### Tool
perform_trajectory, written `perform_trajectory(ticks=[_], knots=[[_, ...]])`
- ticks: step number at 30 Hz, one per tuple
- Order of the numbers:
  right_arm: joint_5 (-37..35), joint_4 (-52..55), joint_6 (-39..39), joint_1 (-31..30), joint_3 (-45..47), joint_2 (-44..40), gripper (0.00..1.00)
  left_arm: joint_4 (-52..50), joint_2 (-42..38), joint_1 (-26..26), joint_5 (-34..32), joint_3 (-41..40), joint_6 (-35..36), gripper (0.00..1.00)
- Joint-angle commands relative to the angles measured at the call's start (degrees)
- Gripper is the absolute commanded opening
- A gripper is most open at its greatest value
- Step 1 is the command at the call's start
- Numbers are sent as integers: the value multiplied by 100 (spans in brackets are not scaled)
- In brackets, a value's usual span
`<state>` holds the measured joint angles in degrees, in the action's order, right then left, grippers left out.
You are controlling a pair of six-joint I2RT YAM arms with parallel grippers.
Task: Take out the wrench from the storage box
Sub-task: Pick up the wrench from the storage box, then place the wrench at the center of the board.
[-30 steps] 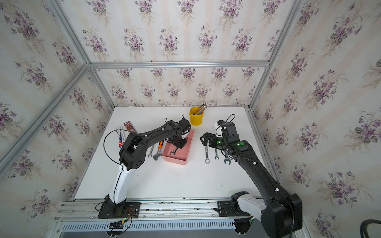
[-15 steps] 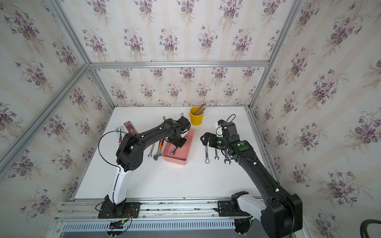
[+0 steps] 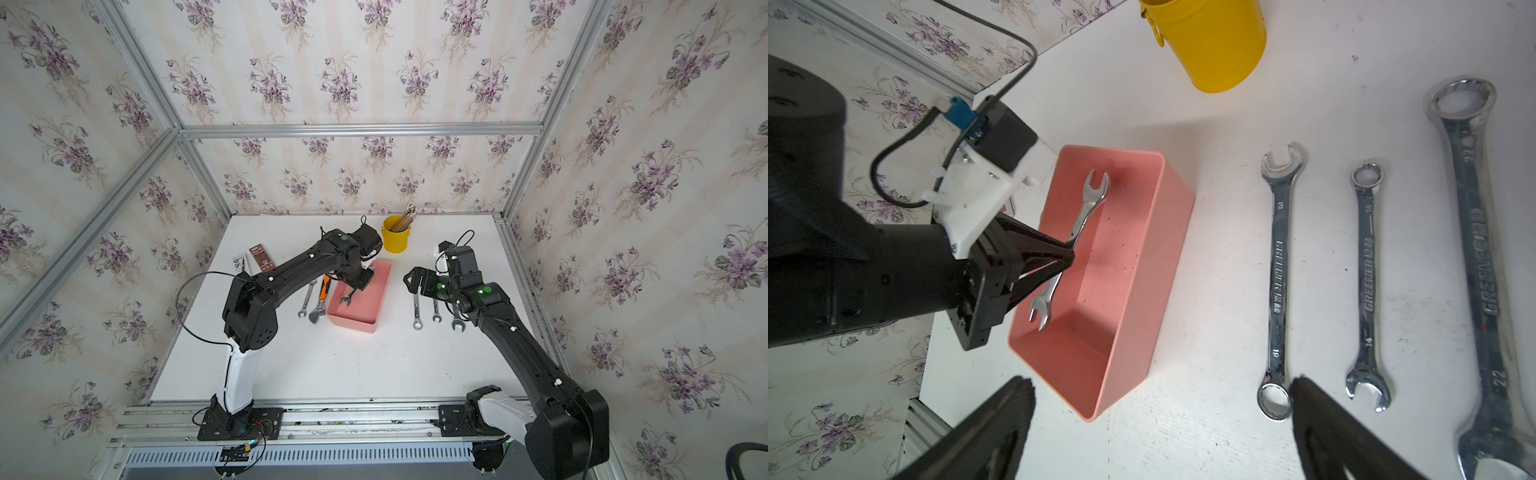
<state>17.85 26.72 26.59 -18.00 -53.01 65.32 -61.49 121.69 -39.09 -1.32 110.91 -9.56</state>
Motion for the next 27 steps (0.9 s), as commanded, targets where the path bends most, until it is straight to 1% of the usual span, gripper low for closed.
perform_trajectory(ticks=[1, 5, 8, 16, 20, 27], knots=[[82, -165, 26, -2, -46, 7, 100, -454, -211, 99, -185, 108, -52, 13], [140, -248, 81, -2, -34, 20, 100, -602, -478, 316, -252, 0, 13, 14], [175, -299, 121, -2, -41, 40, 100, -628, -713, 579, -289, -246, 90, 14], [283, -351, 113, -35, -86, 102, 100, -61, -1417, 1606, -321, -1594, 227, 13], [281, -336, 95, -72, -117, 163, 100, 289, -1448, 2043, -296, -2107, 232, 13], [277, -216, 16, -90, -160, 161, 100, 814, -1238, 2504, -237, -2689, 60, 13]])
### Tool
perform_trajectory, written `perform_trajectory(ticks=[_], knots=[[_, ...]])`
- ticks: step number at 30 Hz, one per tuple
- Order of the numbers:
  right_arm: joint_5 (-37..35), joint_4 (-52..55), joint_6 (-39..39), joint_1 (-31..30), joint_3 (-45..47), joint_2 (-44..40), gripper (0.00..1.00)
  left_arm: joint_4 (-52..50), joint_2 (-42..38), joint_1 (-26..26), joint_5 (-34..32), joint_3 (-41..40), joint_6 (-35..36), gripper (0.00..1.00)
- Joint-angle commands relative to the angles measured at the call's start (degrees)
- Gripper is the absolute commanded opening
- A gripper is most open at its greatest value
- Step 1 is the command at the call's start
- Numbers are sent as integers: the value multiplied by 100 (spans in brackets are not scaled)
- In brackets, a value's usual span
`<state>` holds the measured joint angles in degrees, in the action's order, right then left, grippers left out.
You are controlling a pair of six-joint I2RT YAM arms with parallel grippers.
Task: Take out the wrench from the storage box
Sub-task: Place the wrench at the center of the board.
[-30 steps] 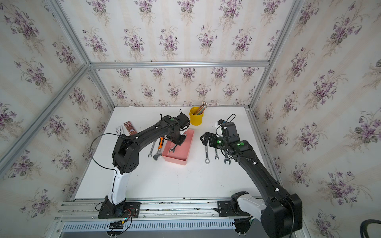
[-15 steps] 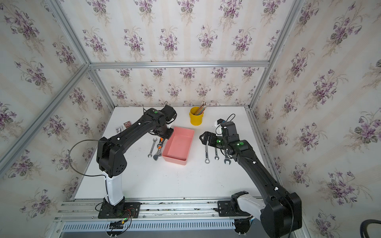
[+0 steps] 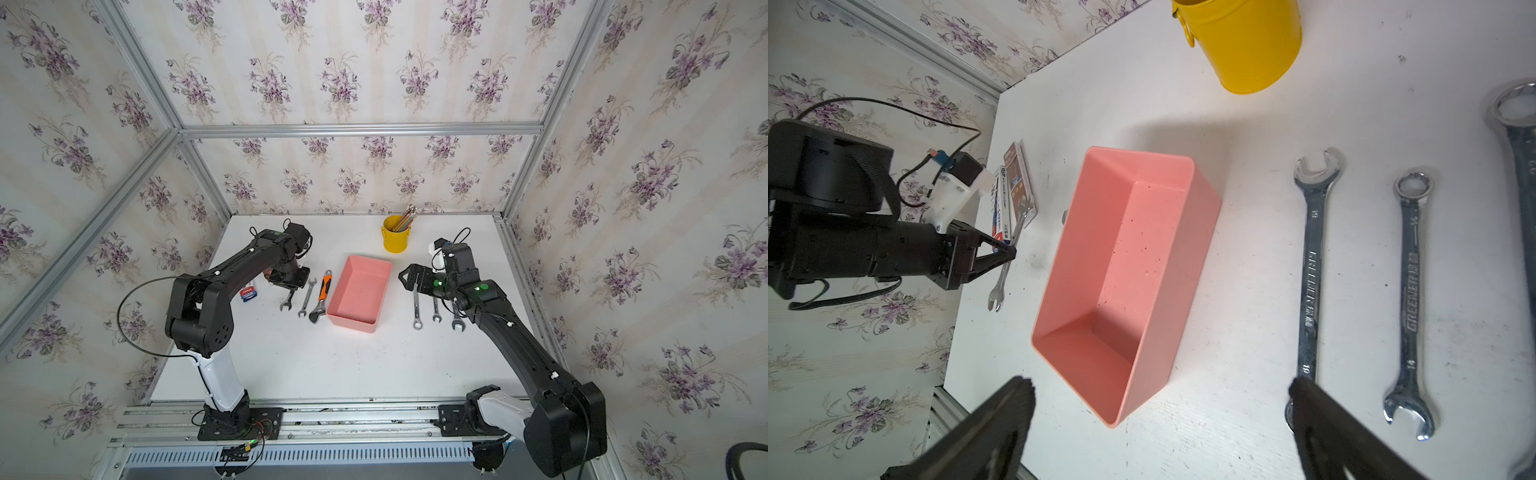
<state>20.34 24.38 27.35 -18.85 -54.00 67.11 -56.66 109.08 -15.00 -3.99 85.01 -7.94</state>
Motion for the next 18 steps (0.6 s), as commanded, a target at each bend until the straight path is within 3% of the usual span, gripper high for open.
perform_trajectory(ticks=[1, 14, 18], knots=[[31, 14, -56, -4, -48, -20, 100, 386, 71, 124, 22, -145, -102, 13], [-27, 111, -124, -4, -31, -39, 100, 792, 771, 341, 30, -293, -146, 13], [-40, 137, -126, -2, -38, -49, 100, 782, 848, 371, 7, -303, -123, 24]])
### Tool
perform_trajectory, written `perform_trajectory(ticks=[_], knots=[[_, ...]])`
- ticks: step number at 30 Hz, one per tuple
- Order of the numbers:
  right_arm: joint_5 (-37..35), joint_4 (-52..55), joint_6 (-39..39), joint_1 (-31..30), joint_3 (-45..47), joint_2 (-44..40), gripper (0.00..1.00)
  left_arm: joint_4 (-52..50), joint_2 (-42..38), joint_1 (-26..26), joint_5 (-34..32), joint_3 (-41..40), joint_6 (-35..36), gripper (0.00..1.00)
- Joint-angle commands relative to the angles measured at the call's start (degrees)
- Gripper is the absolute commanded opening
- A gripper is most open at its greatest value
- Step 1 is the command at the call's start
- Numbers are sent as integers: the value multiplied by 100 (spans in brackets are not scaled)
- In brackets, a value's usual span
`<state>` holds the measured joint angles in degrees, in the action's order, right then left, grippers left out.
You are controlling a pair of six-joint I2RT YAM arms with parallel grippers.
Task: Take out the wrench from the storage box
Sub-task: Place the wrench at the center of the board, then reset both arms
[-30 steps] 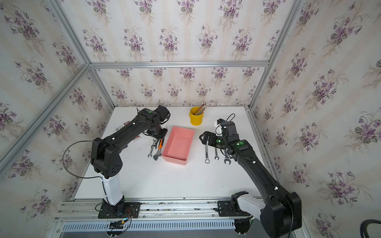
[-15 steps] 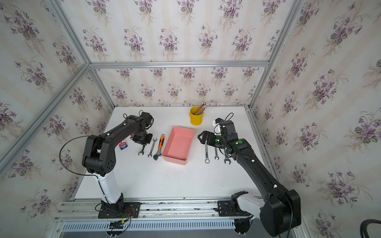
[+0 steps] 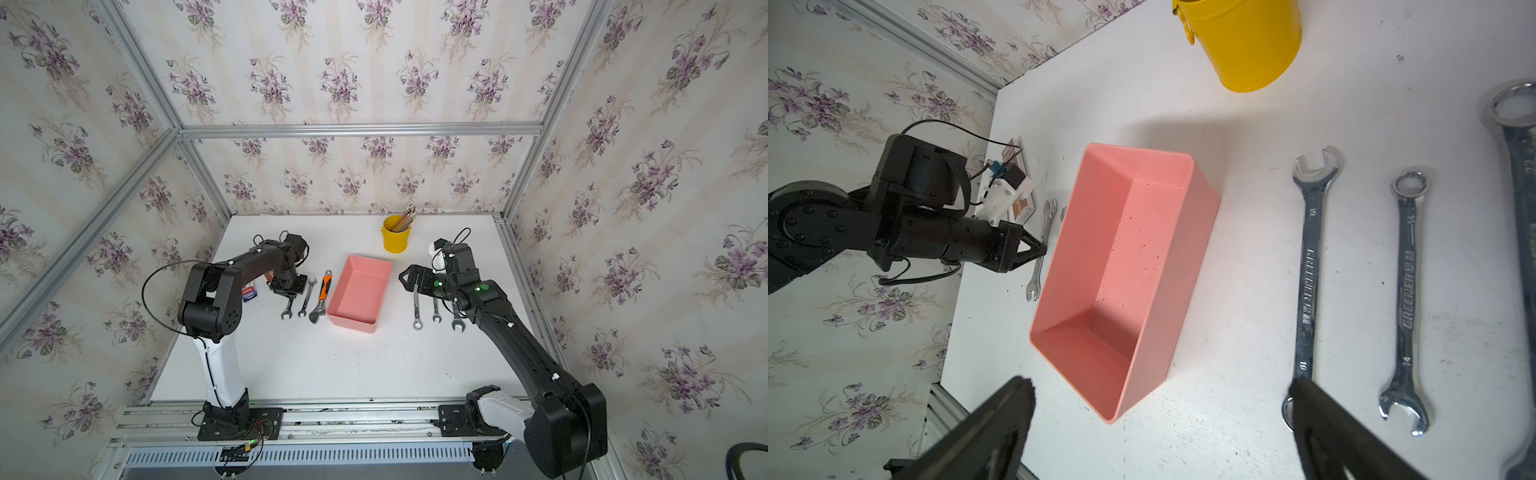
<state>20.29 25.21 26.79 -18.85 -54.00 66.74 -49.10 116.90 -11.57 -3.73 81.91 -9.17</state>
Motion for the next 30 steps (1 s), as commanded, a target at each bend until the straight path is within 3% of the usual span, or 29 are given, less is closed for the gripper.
perform_trajectory(ticks=[1, 10, 12, 15, 18, 21, 24, 27, 30], knots=[[-58, 69, -87, -2, -50, -12, 100, 23, 52, 30, -8, 17, 3, 26], [-255, -57, -636, 492, 62, -266, 100, 29, -912, 103, 315, 216, 269, 50], [-289, -362, -873, 823, 359, -482, 100, 525, -1306, 247, 655, -54, 474, 54], [-379, -802, -1171, 1437, 738, -778, 100, 1497, -1858, 445, 1043, -646, 868, 76], [-980, -1491, -1471, 1848, 1371, -1125, 100, 2564, -2298, 700, 1283, -1319, 1005, 91], [-1652, -2549, -1619, 2170, 2195, -1494, 100, 3394, -2470, 880, 1267, -1838, 1005, 100], [-2400, -3883, -1773, 2394, 3135, -1726, 100, 4371, -2708, 938, 1116, -2478, 1032, 99], [-2536, -5403, -1890, 2558, 3939, -1671, 100, 5175, -2894, 978, 780, -3026, 894, 99], [-2468, -6470, -2053, 2579, 4192, -975, 100, 5546, -3002, 966, 618, -3279, 881, 99]])
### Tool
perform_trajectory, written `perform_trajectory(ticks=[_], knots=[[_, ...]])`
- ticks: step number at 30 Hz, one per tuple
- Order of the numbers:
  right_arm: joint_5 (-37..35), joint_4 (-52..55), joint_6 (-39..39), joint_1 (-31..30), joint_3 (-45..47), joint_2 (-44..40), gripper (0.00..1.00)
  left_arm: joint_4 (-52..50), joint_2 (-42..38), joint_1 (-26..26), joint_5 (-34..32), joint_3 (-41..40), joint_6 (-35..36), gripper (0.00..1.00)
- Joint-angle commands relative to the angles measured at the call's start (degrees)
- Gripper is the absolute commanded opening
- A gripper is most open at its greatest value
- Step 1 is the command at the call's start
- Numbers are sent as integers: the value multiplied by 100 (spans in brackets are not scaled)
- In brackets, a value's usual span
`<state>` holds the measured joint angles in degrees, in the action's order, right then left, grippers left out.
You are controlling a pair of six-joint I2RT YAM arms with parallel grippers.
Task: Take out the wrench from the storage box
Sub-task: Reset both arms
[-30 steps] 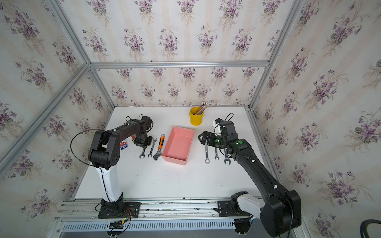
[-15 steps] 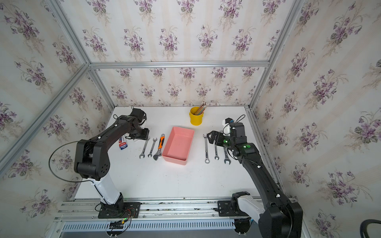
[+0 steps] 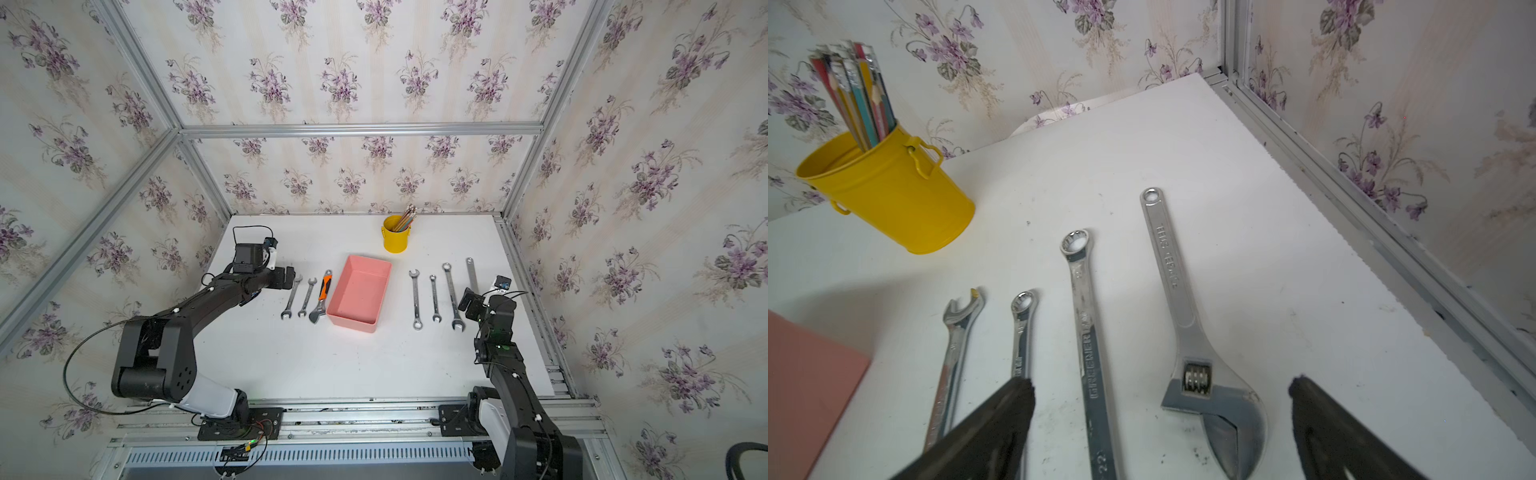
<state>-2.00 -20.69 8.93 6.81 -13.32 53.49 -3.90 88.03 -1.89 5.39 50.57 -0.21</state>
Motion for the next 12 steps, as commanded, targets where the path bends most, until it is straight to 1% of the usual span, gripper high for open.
perform_trajectory(ticks=[1, 3, 5, 6, 8, 12], knots=[[-243, -2083, -337, 8, 140, 590, 100, 1240, -199, -13, -301, -300, 31, 99], [-336, -2609, -381, 5, 252, 861, 100, 1724, -444, -13, -339, -682, 187, 99], [-248, -2930, -477, 5, 352, 848, 100, 1888, -624, -5, -431, -898, 304, 99], [-237, -3018, -553, 5, 386, 842, 100, 1952, -662, 4, -377, -1014, 386, 99], [-169, -3054, -603, 5, 405, 774, 100, 2054, -904, 13, -258, -1204, 492, 99], [-56, -2951, -653, 5, 323, 774, 100, 2041, -858, 48, -171, -1304, 482, 99]])
